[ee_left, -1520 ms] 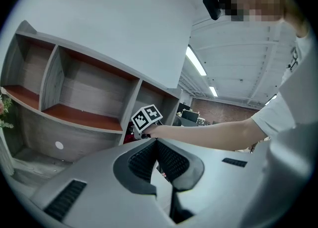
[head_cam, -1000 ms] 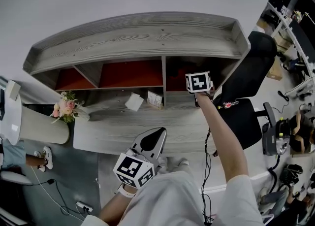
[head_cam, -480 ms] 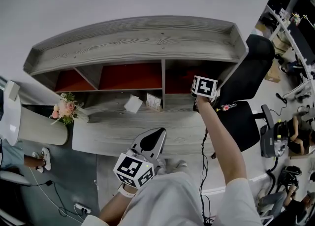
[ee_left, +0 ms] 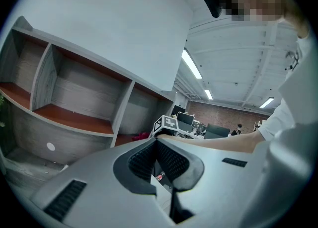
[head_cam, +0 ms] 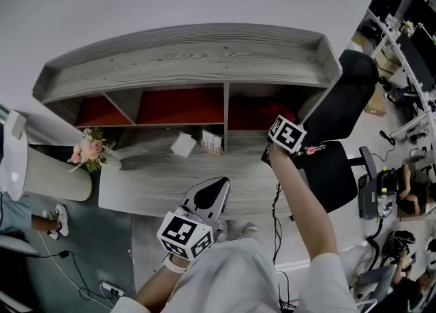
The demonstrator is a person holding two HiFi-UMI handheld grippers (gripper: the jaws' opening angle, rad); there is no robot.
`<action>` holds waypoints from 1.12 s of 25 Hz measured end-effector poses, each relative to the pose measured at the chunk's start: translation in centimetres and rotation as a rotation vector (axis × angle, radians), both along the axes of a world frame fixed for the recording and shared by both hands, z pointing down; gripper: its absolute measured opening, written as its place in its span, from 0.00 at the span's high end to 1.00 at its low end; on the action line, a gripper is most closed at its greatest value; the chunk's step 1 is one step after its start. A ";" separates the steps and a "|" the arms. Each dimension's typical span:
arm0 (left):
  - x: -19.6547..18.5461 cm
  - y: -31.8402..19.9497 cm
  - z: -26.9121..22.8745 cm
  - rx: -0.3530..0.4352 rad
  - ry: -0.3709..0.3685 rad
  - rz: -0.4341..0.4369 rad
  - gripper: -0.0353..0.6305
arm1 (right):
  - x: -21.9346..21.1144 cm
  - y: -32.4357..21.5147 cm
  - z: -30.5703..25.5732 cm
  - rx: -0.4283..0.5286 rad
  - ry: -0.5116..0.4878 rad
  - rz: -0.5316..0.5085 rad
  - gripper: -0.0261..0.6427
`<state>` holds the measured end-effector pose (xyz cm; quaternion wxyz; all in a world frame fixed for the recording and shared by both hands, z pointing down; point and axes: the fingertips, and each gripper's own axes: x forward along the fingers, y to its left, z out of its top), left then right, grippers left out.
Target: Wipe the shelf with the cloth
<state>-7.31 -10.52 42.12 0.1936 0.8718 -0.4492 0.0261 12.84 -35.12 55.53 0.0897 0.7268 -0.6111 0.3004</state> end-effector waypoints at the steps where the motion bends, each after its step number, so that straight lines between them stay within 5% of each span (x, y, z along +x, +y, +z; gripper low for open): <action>1: 0.1 0.0 0.0 0.001 0.001 0.003 0.94 | 0.2 0.4 0.0 0.005 -0.009 0.006 0.77; 9: 0.9 0.4 -0.3 0.013 0.011 0.030 0.94 | 1.5 4.1 0.2 0.016 -0.116 0.035 0.77; 17: 1.1 0.7 -0.4 0.019 0.020 0.048 0.94 | 1.6 9.7 -4.0 0.237 -0.234 -0.026 0.78; 28: 0.1 1.4 0.2 0.016 0.028 0.032 0.94 | 0.4 17.8 -13.1 0.527 -0.101 -0.220 0.78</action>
